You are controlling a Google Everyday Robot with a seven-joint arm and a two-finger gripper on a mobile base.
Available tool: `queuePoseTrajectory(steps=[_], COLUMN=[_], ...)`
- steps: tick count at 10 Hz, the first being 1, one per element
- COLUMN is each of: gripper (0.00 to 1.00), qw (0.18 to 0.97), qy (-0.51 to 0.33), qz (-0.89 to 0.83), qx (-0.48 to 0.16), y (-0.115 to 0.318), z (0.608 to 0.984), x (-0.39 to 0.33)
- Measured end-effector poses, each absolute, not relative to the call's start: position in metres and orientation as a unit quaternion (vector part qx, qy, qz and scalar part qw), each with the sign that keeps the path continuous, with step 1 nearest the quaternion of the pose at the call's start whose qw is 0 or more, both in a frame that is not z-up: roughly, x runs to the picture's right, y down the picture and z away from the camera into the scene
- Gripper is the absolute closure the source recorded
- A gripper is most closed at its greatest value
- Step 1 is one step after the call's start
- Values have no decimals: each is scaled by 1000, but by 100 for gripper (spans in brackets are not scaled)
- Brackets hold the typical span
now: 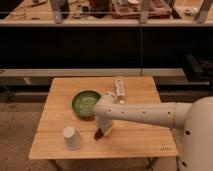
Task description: Drag the pepper across the table
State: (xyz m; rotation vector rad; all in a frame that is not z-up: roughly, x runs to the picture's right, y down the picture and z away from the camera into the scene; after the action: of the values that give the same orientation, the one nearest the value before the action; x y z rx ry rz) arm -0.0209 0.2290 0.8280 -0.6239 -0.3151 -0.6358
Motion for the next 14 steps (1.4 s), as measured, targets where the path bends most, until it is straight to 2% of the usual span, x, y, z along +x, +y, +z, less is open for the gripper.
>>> queuePoseTrajectory(steps=[9,14], gripper=[76,76], qw=[873,885], qy=[-192,-202], qz=[-344,-303], qx=[-287,-291], y=[224,223], z=[826,836], x=[-70,-45])
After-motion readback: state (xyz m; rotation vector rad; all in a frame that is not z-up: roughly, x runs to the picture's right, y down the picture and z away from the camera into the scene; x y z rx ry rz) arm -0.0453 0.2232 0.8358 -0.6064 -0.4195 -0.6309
